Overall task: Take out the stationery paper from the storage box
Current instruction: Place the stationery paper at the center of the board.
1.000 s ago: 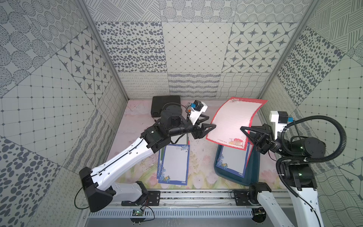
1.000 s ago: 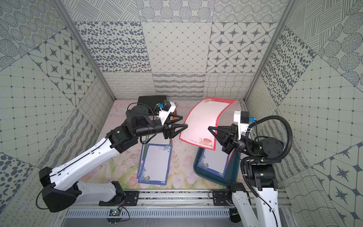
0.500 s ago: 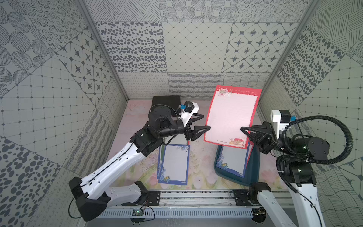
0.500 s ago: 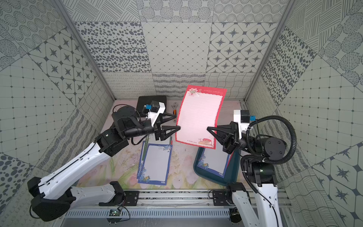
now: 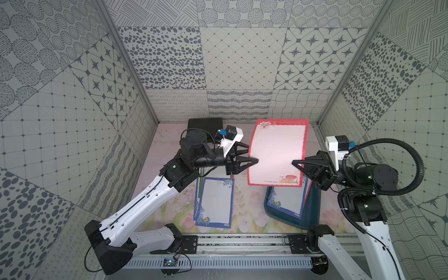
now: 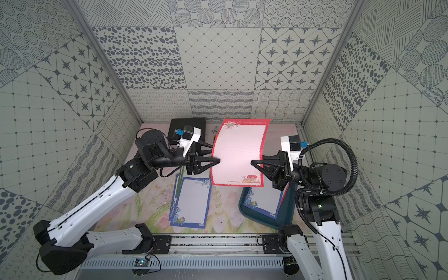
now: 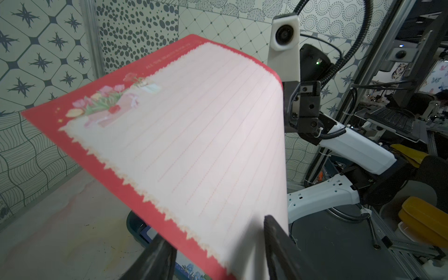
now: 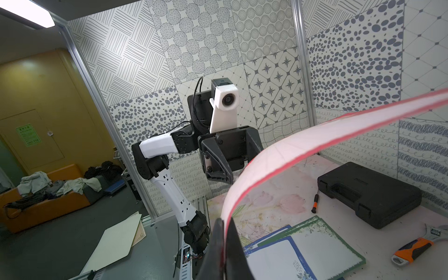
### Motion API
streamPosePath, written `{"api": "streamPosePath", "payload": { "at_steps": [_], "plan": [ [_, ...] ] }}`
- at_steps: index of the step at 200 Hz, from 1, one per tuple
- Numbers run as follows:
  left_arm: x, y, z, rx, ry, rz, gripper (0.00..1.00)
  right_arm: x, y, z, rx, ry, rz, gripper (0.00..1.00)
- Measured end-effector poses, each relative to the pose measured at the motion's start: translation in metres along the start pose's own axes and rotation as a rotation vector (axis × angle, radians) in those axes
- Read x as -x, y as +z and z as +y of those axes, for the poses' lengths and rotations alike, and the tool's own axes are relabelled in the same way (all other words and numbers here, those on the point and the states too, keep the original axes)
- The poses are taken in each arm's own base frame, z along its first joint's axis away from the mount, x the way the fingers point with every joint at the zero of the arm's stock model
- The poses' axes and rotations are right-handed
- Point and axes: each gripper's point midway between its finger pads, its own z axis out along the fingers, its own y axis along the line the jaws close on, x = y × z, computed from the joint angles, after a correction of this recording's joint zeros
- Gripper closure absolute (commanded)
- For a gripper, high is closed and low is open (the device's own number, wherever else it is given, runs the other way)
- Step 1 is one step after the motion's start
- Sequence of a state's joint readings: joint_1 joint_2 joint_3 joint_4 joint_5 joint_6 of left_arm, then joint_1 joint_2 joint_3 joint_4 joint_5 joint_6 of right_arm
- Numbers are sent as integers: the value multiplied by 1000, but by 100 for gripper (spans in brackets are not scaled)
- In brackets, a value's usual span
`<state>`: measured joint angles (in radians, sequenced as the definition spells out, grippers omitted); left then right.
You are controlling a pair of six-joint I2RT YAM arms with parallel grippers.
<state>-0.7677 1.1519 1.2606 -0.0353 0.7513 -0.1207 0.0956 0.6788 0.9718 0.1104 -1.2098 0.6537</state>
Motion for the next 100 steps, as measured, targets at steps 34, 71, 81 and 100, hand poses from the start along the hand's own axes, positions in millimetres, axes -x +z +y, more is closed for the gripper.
{"api": "streamPosePath", "payload": {
  "at_steps": [34, 71, 81, 100],
  "plan": [
    [9, 1, -9, -58, -20, -29, 56, -13, -2, -10, -40, 25, 6, 100],
    [21, -5, -20, -86, -20, -62, 66, -21, -4, -20, -86, 41, 0, 100],
    [25, -8, -23, -92, -16, -75, 72, -22, -4, -24, -99, 47, -4, 100],
    [30, -11, -27, -99, -13, -90, 82, -22, -4, -29, -119, 56, -12, 100]
  ]
}}
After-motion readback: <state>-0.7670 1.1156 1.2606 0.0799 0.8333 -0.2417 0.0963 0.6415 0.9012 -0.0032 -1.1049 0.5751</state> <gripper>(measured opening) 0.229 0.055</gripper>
